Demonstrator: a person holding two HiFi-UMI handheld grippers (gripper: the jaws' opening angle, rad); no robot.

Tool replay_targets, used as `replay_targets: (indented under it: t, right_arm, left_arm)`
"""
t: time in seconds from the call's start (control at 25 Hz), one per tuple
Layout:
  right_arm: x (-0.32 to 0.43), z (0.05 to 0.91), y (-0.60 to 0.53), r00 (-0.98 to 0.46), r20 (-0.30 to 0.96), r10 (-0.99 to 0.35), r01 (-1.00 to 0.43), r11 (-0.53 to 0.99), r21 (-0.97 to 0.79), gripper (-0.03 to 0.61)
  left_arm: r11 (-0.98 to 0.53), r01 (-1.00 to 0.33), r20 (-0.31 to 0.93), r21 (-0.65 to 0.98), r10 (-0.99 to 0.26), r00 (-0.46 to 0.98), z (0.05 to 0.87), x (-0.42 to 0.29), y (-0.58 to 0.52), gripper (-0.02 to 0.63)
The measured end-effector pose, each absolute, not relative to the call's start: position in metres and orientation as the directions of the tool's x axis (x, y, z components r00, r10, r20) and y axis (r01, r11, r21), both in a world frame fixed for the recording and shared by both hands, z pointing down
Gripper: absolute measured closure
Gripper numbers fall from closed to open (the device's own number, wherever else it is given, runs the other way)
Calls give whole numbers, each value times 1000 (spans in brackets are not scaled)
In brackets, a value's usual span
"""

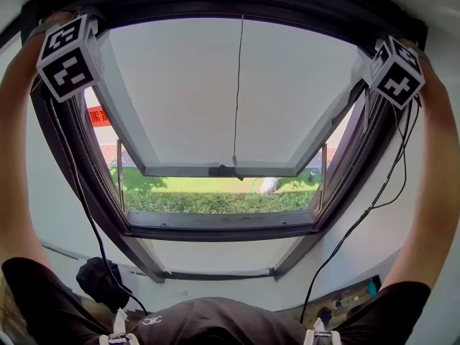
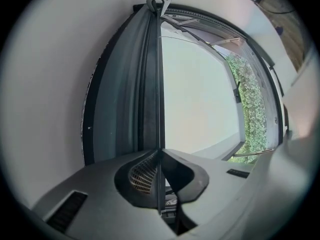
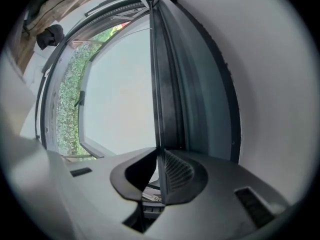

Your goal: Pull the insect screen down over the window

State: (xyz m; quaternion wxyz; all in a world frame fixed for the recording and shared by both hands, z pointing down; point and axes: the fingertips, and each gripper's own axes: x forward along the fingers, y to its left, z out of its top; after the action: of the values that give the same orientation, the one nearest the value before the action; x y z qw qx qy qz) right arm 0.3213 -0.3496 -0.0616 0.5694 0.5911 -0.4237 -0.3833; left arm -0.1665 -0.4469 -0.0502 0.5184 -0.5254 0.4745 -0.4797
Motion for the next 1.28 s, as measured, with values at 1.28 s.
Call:
replay_targets:
  t: [1.28]
  right_arm:
    - [318, 0, -353, 357, 305, -883, -73, 299, 951, 560]
  left_arm:
    - [-171, 78, 179, -982, -978, 103, 10, -163, -444, 587]
